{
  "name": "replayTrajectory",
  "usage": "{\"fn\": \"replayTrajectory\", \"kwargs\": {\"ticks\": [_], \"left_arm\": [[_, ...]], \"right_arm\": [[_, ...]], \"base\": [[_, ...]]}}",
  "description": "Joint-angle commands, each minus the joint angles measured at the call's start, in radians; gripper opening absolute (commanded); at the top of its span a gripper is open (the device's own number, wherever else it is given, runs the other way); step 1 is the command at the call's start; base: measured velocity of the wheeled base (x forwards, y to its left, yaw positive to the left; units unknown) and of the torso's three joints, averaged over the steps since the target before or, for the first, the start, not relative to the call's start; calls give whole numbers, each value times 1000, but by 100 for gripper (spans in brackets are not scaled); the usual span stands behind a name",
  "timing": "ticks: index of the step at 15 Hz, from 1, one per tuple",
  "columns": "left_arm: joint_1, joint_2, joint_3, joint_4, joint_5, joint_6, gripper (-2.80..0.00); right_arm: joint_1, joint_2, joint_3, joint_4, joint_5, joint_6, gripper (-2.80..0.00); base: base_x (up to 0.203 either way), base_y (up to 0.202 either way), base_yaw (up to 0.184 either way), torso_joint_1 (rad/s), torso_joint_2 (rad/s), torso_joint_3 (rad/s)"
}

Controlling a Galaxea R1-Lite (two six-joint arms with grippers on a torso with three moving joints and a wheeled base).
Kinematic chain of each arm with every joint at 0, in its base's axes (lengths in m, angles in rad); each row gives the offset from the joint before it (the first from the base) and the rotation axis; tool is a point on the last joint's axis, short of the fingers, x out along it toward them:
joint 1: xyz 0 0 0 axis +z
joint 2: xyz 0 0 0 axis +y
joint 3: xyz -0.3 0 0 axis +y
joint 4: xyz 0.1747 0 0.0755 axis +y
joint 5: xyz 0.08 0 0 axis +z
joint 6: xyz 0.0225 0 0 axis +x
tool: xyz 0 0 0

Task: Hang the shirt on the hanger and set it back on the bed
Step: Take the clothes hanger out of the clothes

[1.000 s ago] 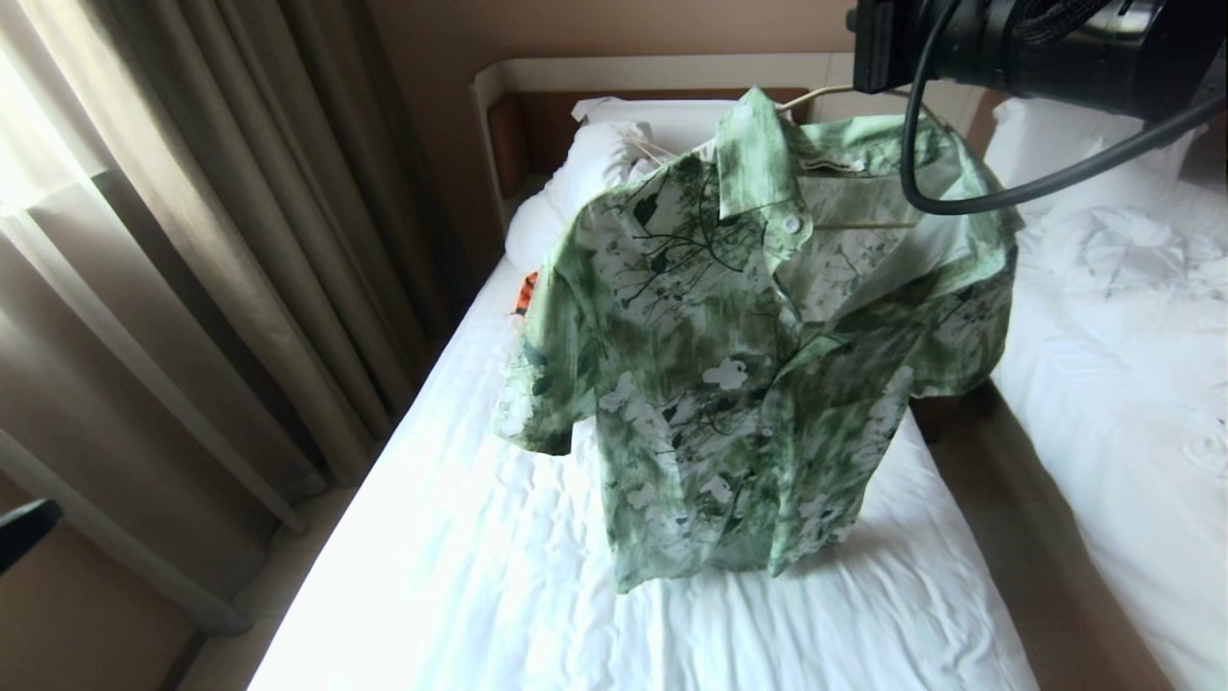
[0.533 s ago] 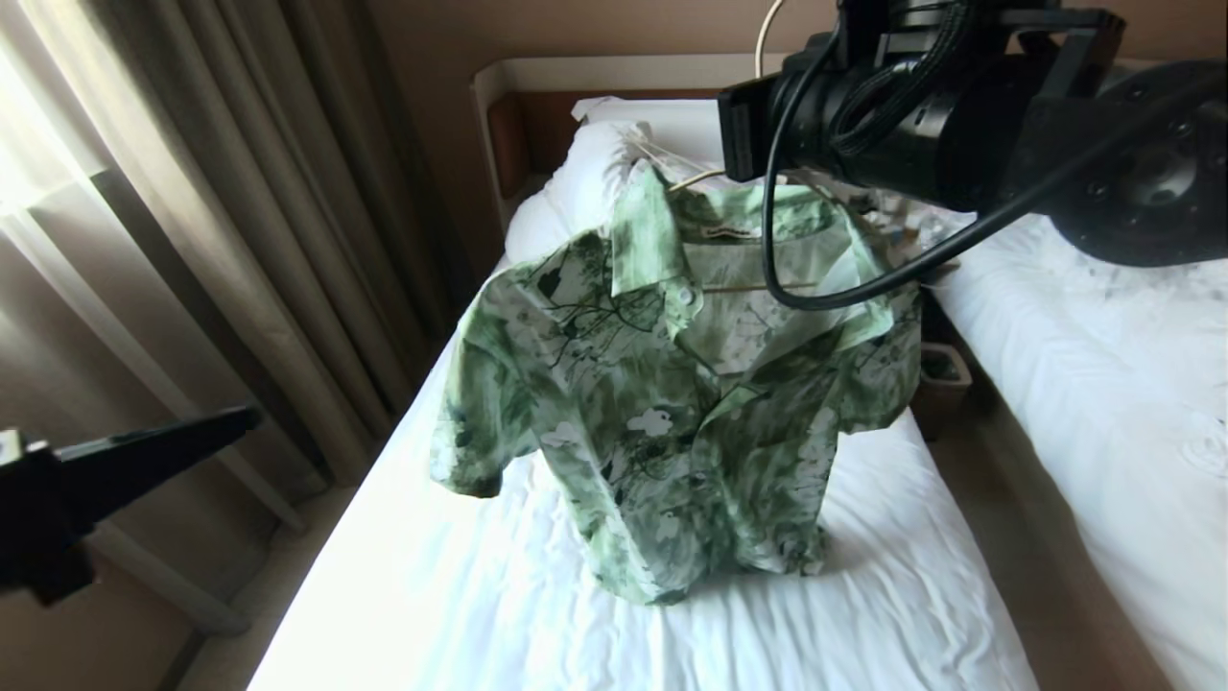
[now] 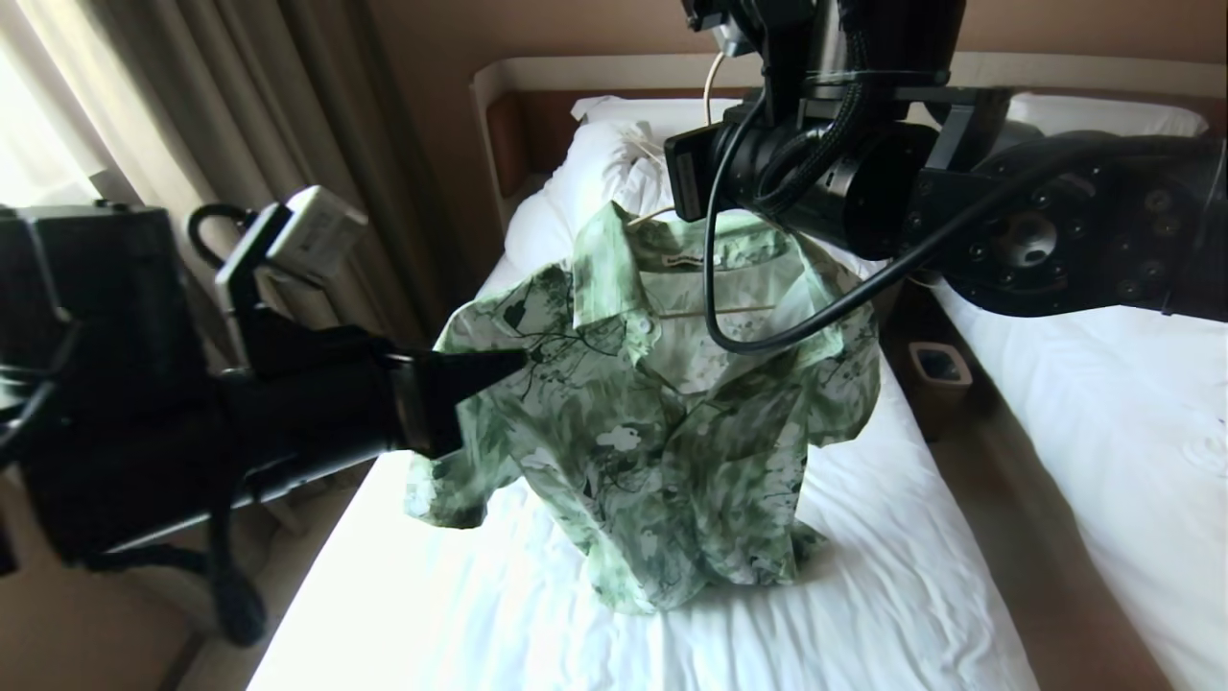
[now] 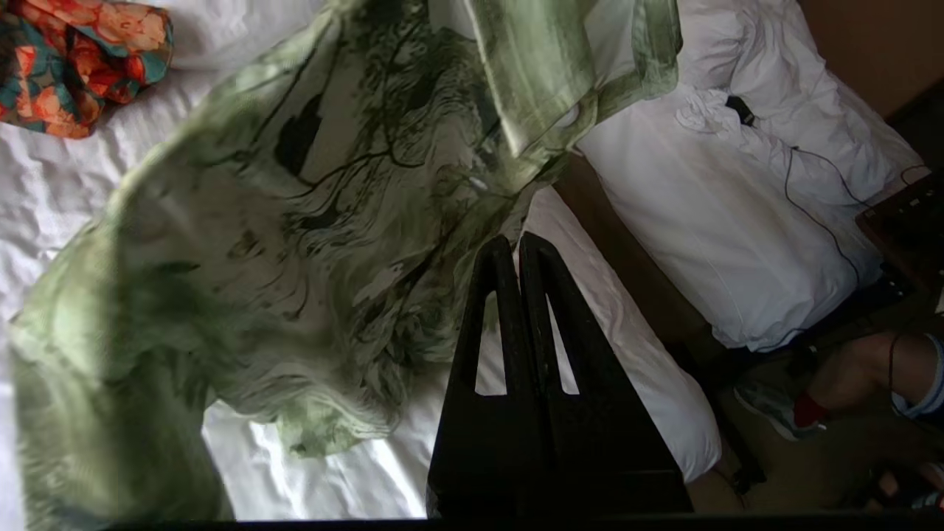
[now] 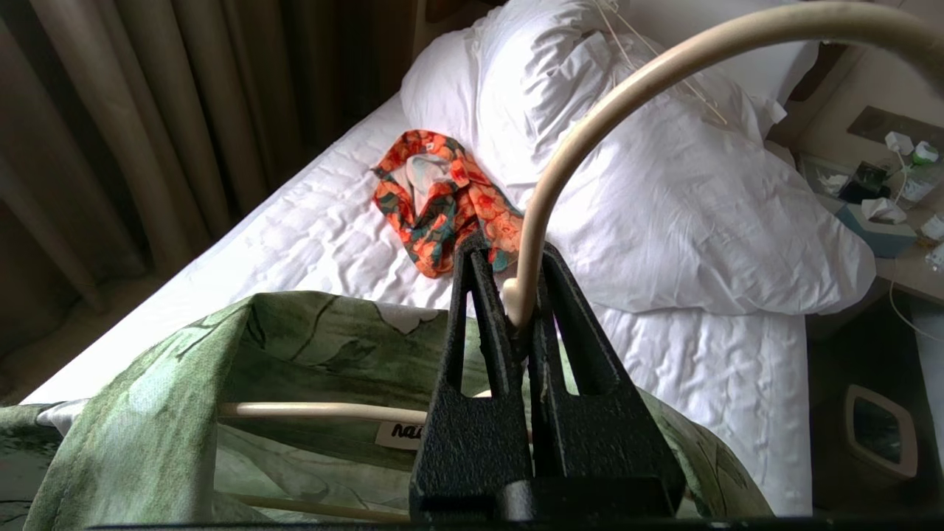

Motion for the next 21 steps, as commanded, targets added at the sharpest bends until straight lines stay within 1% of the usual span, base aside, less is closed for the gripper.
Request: {"fn": "replayTrajectory", "kwargs": {"ticks": [1,2,4,5,6,7,8,9,11,12,13,14,16,17,21], "left_arm": [[-90,106,-30,-35,56,-15,-280],[-130,117,-42,-36,109,-22,0],[-178,181,-63,-42,216,-20,0],[-187,198,-60,-47,265,-3,0],[-193,203,-62,-49,288,17,0],[-214,206,-70,-50,298,30,0],[-220,227,-77,-51,324,48,0],[-222,256,-84,-67,378,85,0],[-208,304,-89,-178,466,144,0],[-192,315,-88,-204,493,183,0],[-185,318,-87,-215,516,204,0],[-183,319,-87,-216,533,207,0],[-166,317,-81,-217,544,222,0],[-160,311,-71,-220,546,224,-280],[-156,282,-64,-226,546,226,-280]], "right_arm": [[1,11,1,0,-2,-2,-280],[1,16,1,-3,-2,-1,-280],[16,27,1,0,-2,3,-280],[23,32,1,0,-10,3,-280],[34,36,1,0,-21,4,-280],[46,37,3,2,-25,19,-280],[59,35,3,5,-26,30,-280],[64,29,5,5,-27,33,-280],[70,16,10,12,-28,46,-280],[73,11,13,24,-28,54,-280],[75,5,16,39,-28,59,-280],[81,5,17,42,-28,60,-280],[97,-3,20,43,-29,66,-280],[102,-11,27,43,-30,68,-280],[107,-18,30,43,-43,68,-280]], "base": [[0,0,0,0,0,0],[0,0,0,0,0,0],[0,0,0,0,0,0],[0,0,0,0,0,0],[0,0,0,0,0,0],[0,0,0,0,0,0],[0,0,0,0,0,0],[0,0,0,0,0,0],[0,0,0,0,0,0],[0,0,0,0,0,0],[0,0,0,0,0,0],[0,0,0,0,0,0],[0,0,0,0,0,0],[0,0,0,0,0,0],[0,0,0,0,0,0]]}}
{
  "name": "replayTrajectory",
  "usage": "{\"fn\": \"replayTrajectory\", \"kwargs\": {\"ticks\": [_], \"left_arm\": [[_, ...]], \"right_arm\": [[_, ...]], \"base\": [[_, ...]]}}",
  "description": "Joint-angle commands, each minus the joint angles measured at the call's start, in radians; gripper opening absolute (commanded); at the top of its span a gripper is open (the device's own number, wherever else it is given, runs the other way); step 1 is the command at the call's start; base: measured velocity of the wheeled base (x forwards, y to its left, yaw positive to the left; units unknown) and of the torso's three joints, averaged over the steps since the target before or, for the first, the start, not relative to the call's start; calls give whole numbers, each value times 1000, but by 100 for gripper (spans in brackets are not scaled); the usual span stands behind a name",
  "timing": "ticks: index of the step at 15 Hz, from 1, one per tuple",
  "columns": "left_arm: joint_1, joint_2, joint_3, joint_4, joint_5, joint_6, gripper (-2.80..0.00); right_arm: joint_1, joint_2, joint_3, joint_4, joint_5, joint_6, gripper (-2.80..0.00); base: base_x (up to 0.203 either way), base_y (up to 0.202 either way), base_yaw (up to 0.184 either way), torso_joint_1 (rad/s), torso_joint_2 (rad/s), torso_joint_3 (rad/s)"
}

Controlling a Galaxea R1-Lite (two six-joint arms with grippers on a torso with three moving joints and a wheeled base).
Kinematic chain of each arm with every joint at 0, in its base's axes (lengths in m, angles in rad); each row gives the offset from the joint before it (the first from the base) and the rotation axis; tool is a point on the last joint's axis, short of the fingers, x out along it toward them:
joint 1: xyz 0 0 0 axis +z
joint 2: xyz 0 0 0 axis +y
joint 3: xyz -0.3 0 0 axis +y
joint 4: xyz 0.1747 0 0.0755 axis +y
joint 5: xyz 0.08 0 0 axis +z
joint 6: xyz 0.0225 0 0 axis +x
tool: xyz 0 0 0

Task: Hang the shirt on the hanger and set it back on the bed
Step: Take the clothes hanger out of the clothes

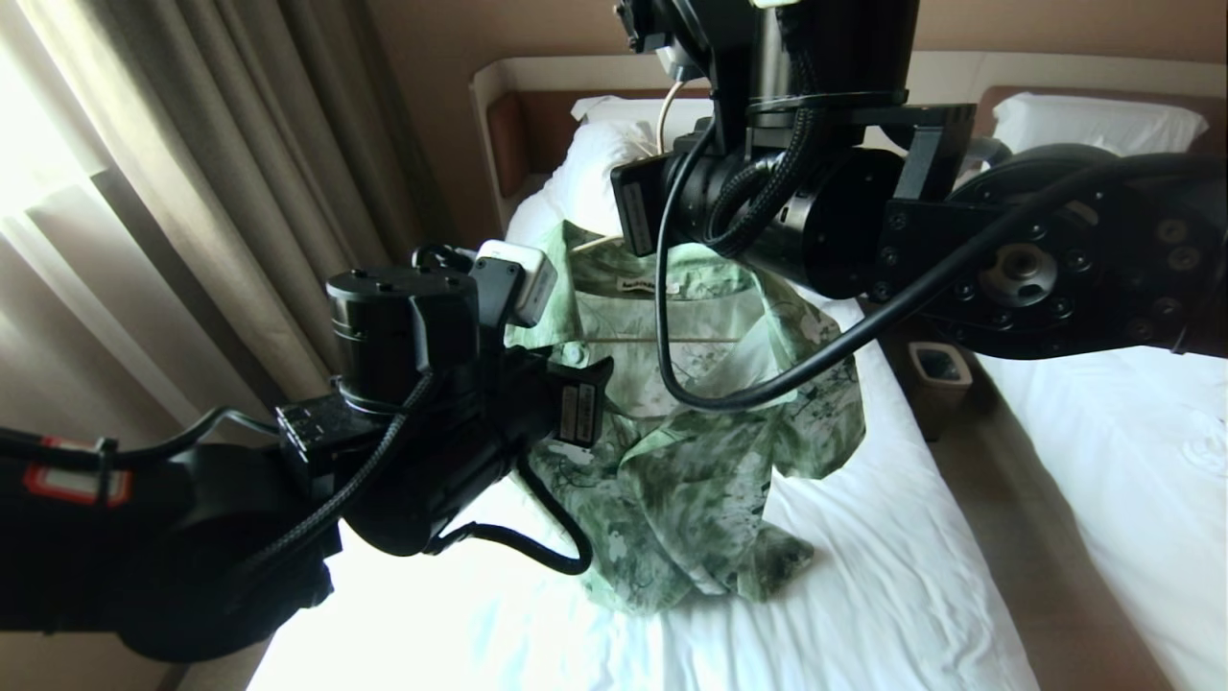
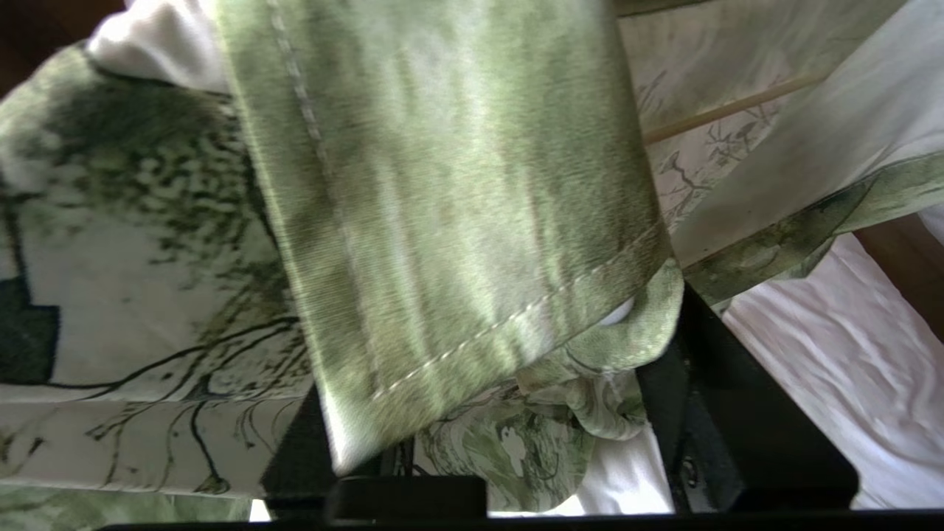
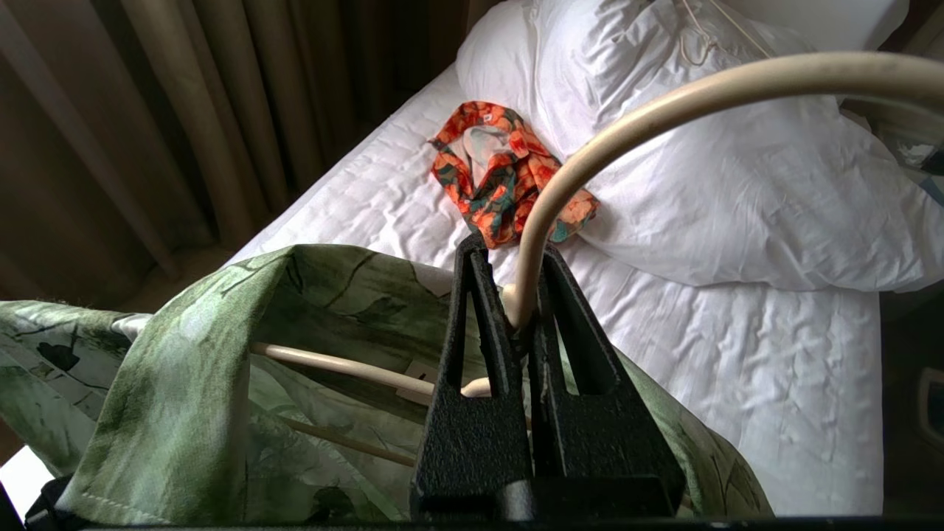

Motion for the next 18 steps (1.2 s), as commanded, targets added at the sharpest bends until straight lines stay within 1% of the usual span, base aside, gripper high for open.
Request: {"fn": "replayTrajectory", "kwargs": {"ticks": [1,6,9,10,12,15,16,18], "left_arm": [[1,-21,3,-4,2,0,-280],[27,-94,38,-4,0,0,-280],[73,-188,87,-2,-4,-1,-280],[110,-227,114,-1,-10,-2,-280],[225,-269,147,0,-46,-6,-280],[408,-306,191,3,-152,-24,-280],[443,-307,215,4,-175,-29,-280],[472,-305,236,2,-184,-32,-280]], "right_arm": [[5,-8,1,1,-3,-2,-280],[7,-21,30,-1,-6,-2,-280],[-16,-19,30,-2,-15,-5,-280],[-31,-19,25,0,-15,-8,-280],[-60,-9,20,-2,-15,-19,-280],[-72,13,15,-4,-16,-37,-280],[-74,20,11,-8,-16,-45,-280],[-73,33,-7,-10,-16,-55,-280]], "base": [[0,0,0,0,0,0],[0,0,0,0,0,0],[0,0,0,0,0,0],[0,0,0,0,0,0],[0,0,0,0,0,0],[0,0,0,0,0,0],[0,0,0,0,0,0],[0,0,0,0,0,0]]}}
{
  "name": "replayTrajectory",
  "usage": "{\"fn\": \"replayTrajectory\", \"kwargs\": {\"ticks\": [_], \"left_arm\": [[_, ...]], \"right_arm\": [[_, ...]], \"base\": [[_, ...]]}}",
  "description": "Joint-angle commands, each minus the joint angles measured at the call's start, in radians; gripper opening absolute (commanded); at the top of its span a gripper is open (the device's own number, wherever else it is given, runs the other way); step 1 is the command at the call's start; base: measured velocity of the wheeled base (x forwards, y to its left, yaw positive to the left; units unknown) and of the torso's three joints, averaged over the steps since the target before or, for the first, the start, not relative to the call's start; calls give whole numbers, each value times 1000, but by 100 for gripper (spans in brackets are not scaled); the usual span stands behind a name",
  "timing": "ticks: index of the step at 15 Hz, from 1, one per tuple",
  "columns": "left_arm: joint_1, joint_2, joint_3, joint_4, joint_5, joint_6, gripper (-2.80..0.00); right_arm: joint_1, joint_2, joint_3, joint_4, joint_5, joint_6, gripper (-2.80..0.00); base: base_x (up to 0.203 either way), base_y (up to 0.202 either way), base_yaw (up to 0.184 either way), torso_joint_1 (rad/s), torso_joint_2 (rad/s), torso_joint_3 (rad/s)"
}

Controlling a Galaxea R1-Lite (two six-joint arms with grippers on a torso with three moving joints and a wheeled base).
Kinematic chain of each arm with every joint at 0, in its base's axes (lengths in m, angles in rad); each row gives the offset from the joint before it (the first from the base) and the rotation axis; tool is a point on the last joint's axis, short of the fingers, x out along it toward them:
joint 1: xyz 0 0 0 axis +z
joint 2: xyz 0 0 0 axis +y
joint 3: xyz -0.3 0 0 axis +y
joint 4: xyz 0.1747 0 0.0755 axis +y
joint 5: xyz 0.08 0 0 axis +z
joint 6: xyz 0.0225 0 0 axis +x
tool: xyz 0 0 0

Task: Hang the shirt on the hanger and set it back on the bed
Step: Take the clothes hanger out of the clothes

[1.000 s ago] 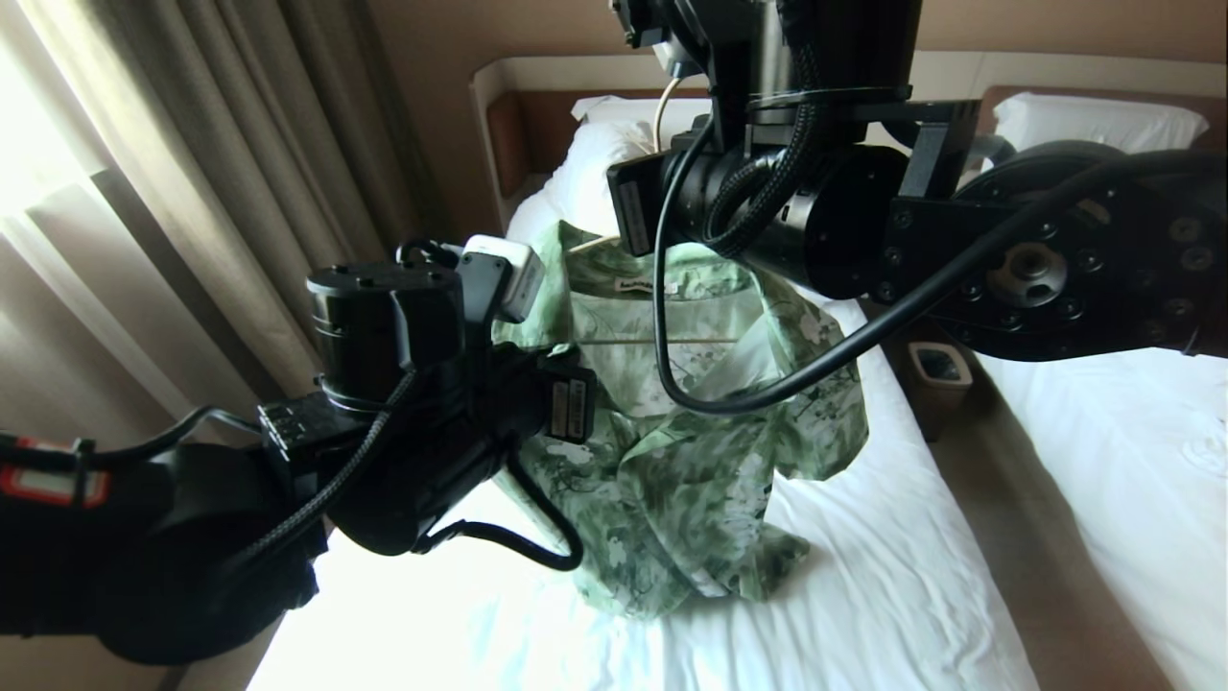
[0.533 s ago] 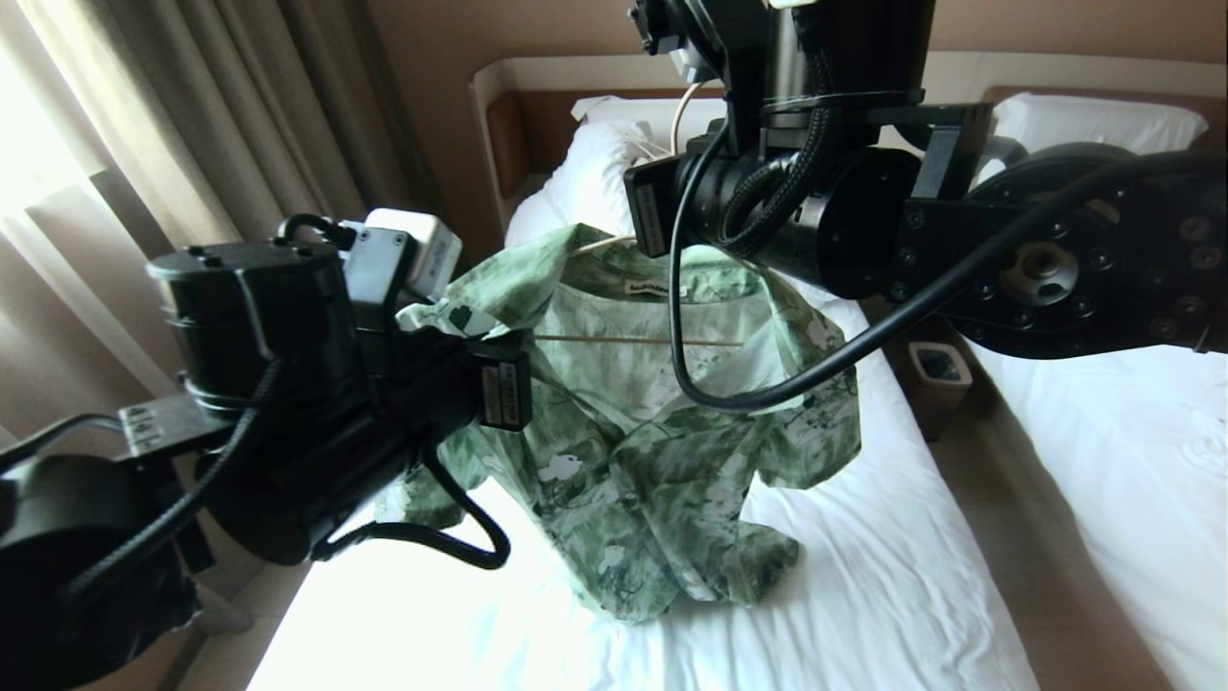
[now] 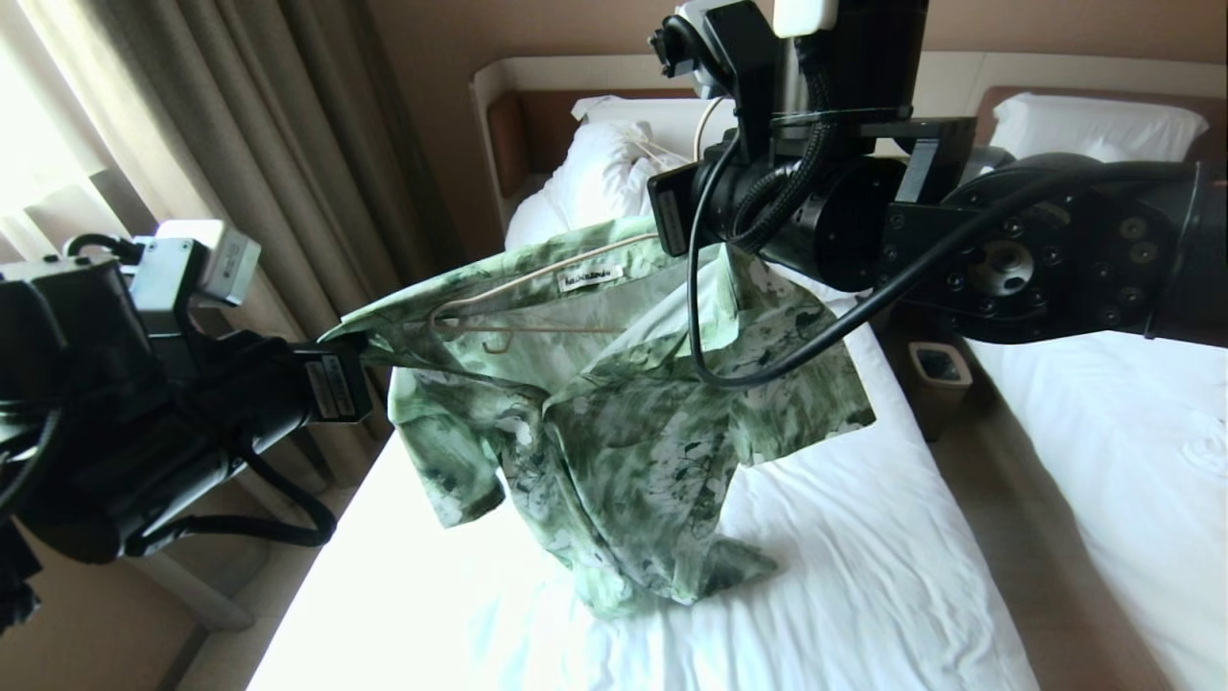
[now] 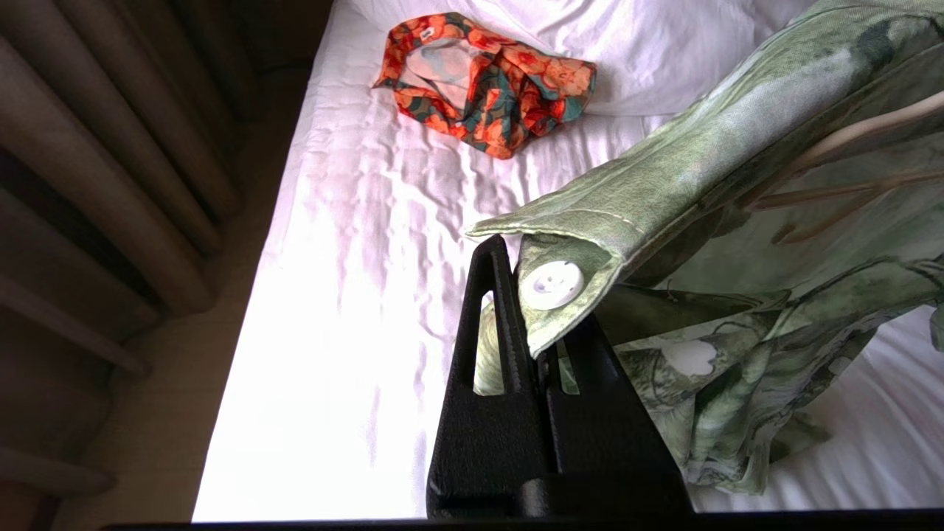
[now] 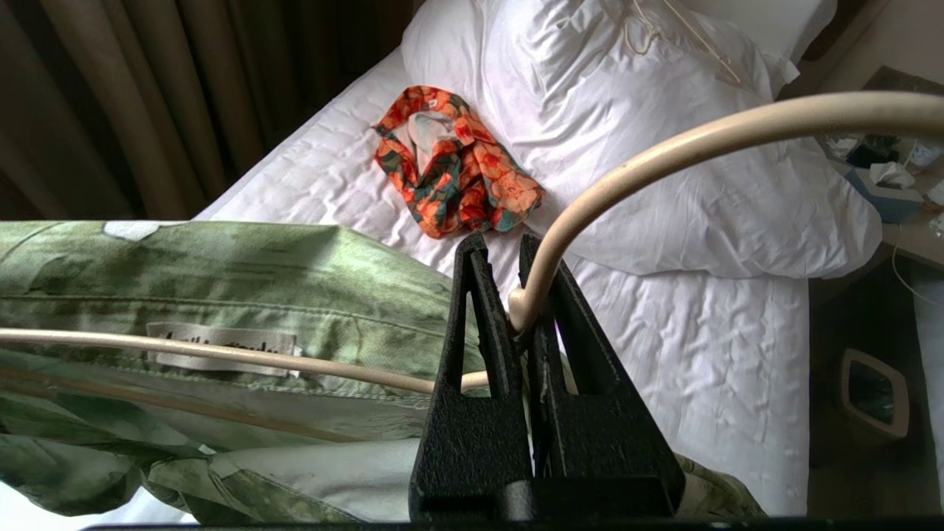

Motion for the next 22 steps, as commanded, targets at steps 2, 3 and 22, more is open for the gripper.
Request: {"fn": "replayTrajectory", "kwargs": {"ticks": [2,3,22], "left_arm": [[37,11,37,-6,-15,-2,-280],[43,25,47,-8,-21,-16,-280],[329,-454,345,169,-284,-114,-280]], "right_arm": [[2,28,-14,-4,-3,-3,-280],[3,31,-14,-4,-3,-3,-280],[17,257,-27,-53,-10,294,-280]], "base": [[0,0,0,0,0,0],[0,0,0,0,0,0],[0,0,0,0,0,0]]}}
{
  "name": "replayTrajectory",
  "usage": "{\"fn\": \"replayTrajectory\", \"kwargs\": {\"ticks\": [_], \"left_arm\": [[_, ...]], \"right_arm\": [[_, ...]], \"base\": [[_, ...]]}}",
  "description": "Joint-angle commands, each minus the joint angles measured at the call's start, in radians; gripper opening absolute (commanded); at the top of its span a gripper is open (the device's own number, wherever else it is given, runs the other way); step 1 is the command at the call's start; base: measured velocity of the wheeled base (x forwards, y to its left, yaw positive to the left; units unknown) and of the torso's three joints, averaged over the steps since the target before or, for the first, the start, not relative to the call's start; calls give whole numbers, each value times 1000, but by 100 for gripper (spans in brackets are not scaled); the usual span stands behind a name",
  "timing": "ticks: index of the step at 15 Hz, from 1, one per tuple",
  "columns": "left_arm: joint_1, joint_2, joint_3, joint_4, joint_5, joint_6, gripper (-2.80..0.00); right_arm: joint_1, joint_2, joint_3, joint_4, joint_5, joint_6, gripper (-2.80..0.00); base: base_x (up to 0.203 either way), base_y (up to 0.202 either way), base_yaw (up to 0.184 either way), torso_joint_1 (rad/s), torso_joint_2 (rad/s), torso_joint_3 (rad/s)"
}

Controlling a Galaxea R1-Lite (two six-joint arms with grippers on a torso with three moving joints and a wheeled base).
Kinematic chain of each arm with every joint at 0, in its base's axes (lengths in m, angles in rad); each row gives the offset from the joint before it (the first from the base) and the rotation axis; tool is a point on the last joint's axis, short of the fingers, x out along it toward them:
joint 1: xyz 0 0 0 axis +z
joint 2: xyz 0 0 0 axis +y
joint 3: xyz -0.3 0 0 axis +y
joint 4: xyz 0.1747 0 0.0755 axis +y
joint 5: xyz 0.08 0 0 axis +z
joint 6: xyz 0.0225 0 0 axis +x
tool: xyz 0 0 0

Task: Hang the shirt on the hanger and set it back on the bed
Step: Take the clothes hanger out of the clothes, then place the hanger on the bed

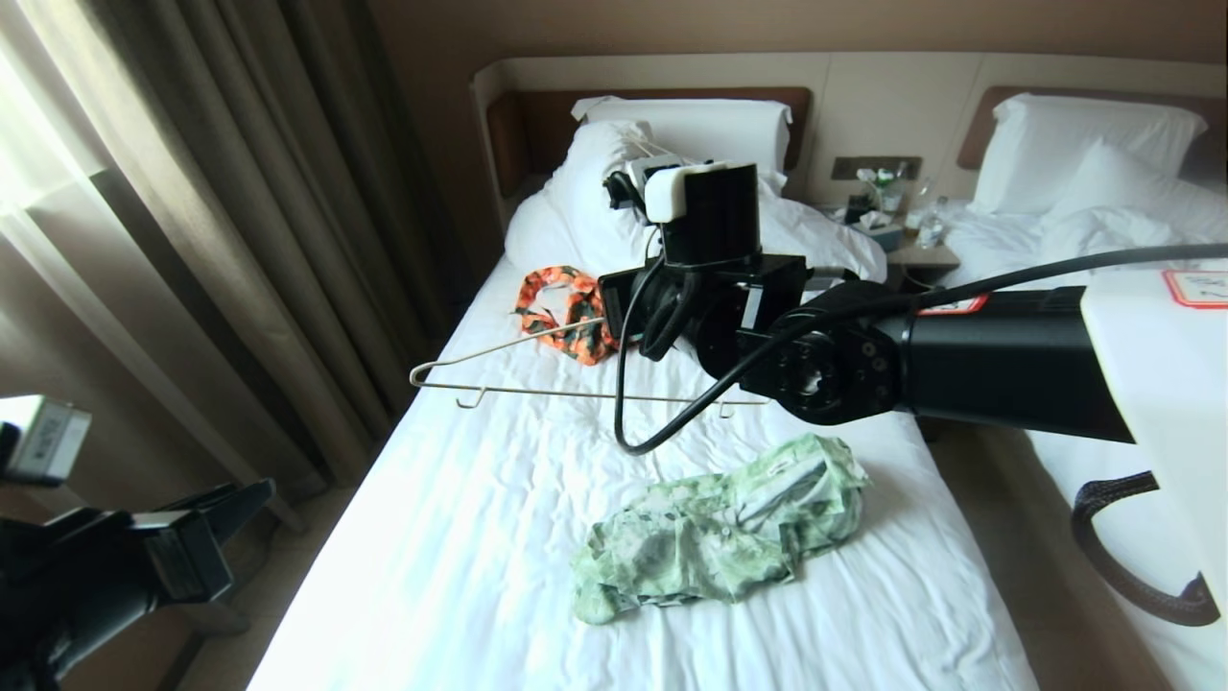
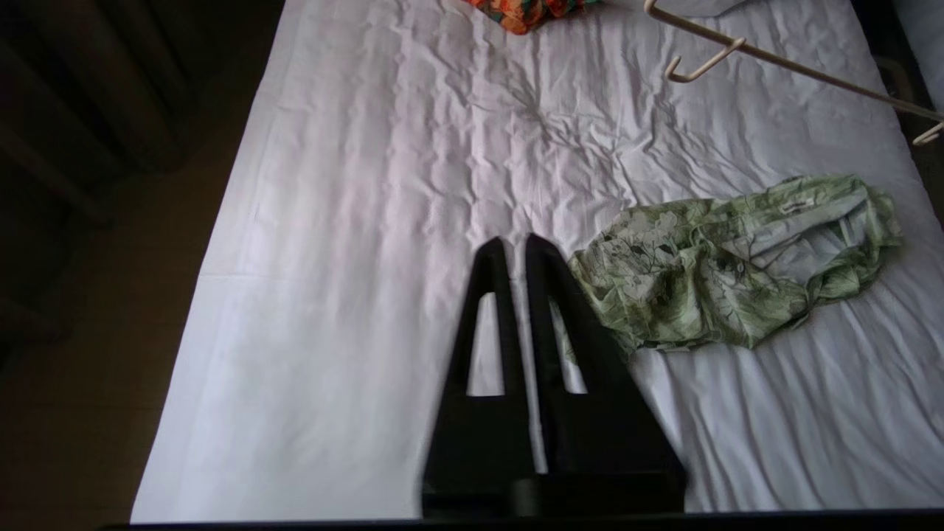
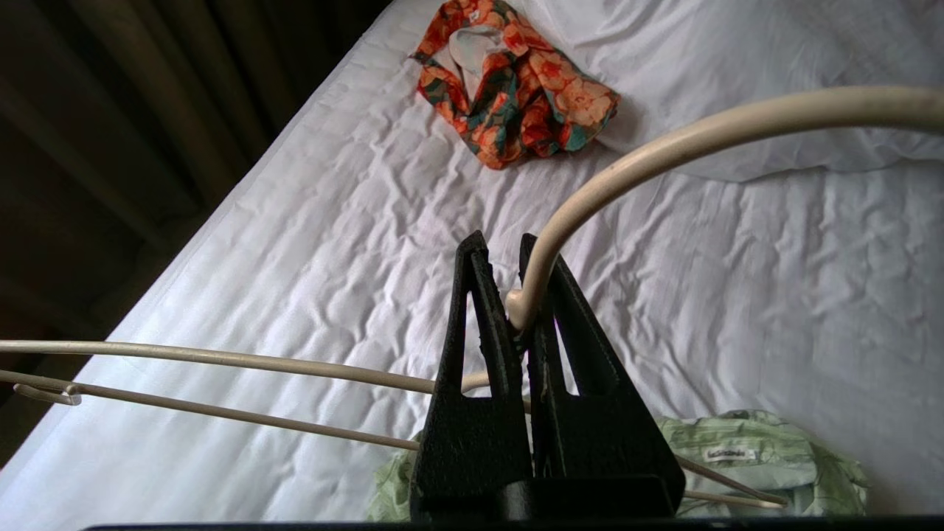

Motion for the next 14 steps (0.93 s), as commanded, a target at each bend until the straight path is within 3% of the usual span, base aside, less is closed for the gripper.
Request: {"fn": "replayTrajectory", "kwargs": {"ticks": [1,3,6,12,14], "left_arm": [[70,-179,2,74,-8,-14,-280],[104,-285,-9,167,-11,-40,-280],[117,-405,-19,280,-16,-54,-280],[118,-508,-4,310,-8,-105,-280],[118,-547,-4,346,-7,-104,-280]], "right_arm": [[2,72,0,4,-2,104,-280],[-1,93,7,35,-4,134,-280],[-41,83,5,229,-31,116,-280],[-200,153,47,432,-30,40,-280],[-248,193,49,445,-28,32,-280]], "base": [[0,0,0,0,0,0],[0,0,0,0,0,0],[0,0,0,0,0,0],[0,0,0,0,0,0],[0,0,0,0,0,0]]}}
